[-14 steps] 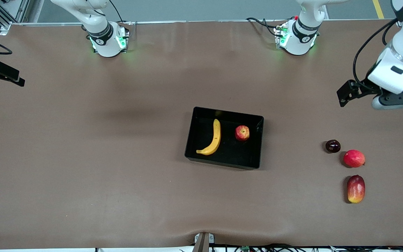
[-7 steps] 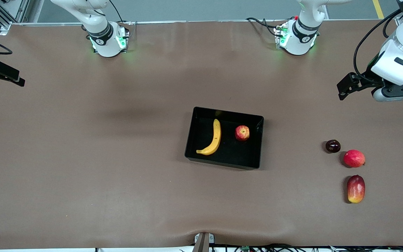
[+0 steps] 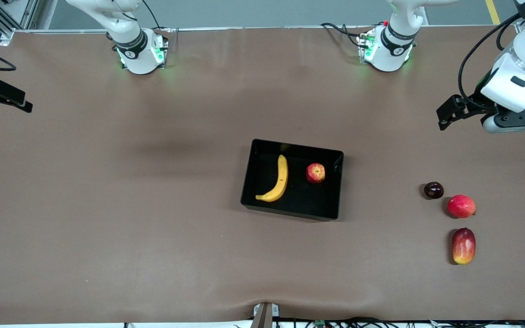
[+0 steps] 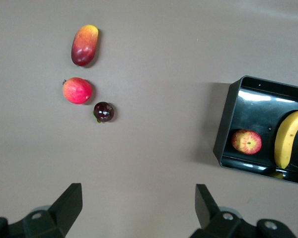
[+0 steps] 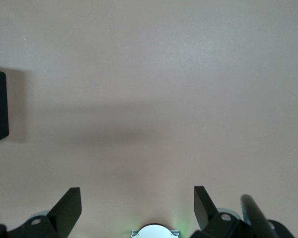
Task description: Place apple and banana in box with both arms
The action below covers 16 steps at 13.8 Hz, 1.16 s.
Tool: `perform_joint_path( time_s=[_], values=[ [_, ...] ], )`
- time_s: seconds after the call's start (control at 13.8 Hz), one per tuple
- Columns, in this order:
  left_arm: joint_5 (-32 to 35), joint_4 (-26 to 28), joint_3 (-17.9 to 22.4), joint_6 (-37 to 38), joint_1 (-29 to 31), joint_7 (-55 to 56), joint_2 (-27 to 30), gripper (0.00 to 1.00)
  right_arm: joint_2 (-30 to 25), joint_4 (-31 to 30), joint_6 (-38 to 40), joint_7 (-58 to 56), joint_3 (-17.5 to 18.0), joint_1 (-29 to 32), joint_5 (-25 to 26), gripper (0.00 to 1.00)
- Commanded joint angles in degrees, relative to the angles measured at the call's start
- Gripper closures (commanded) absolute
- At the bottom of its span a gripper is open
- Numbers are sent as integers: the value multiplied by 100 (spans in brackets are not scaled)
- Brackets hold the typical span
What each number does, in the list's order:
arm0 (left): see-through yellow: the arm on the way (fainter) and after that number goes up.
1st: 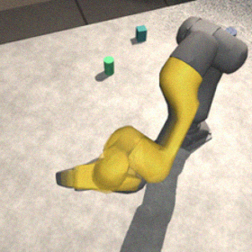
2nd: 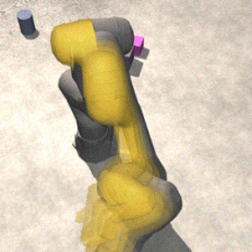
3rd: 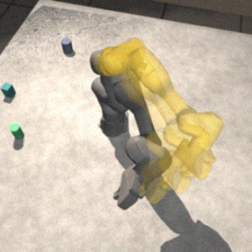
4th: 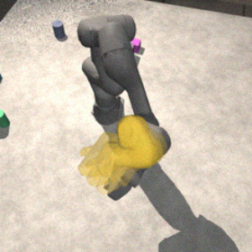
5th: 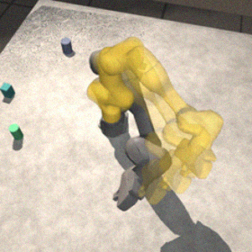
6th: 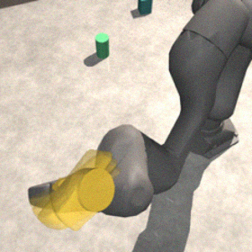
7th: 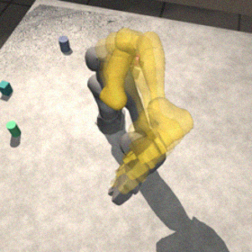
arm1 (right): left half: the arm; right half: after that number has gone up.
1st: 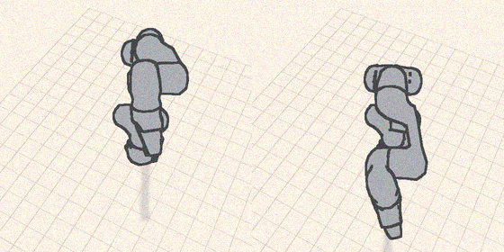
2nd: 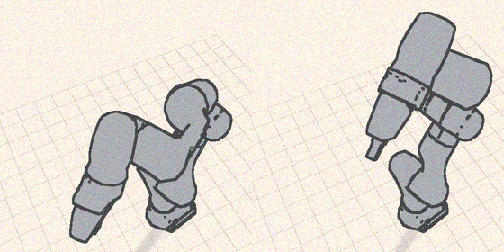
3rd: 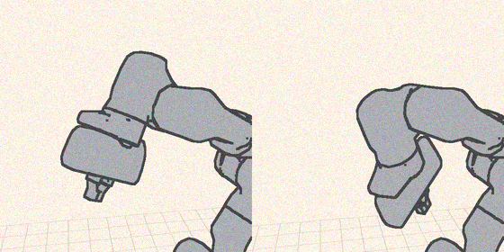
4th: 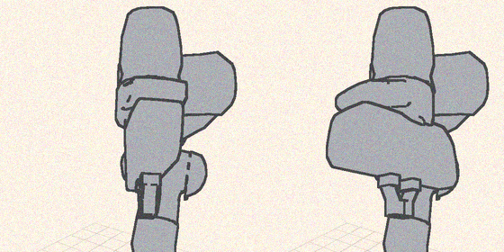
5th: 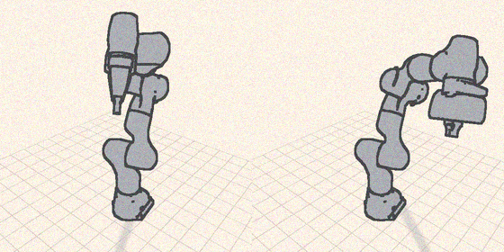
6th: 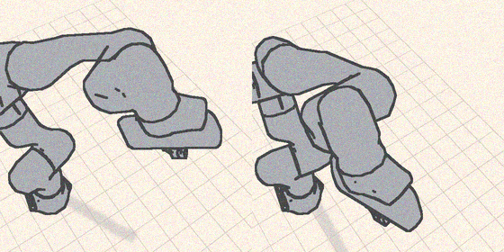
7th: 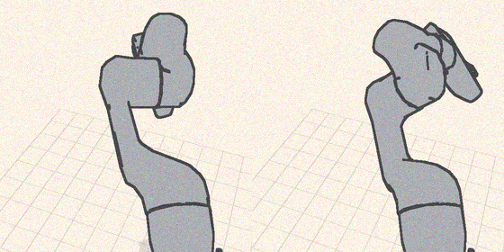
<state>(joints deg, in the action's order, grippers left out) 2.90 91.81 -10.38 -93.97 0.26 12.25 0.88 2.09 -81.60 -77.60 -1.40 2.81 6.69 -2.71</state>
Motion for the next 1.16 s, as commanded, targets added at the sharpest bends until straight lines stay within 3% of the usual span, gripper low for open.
perform_joint_path(
  time_s=[0.0,1.09],
  values=[
    [-141,92,27,19,35,-240,141,0,-51,-23,35,26,71,104,-63,0],
    [-115,-146,62,247,26,-144,114,0,-59,-23,35,26,79,95,-71,0]
  ],
)
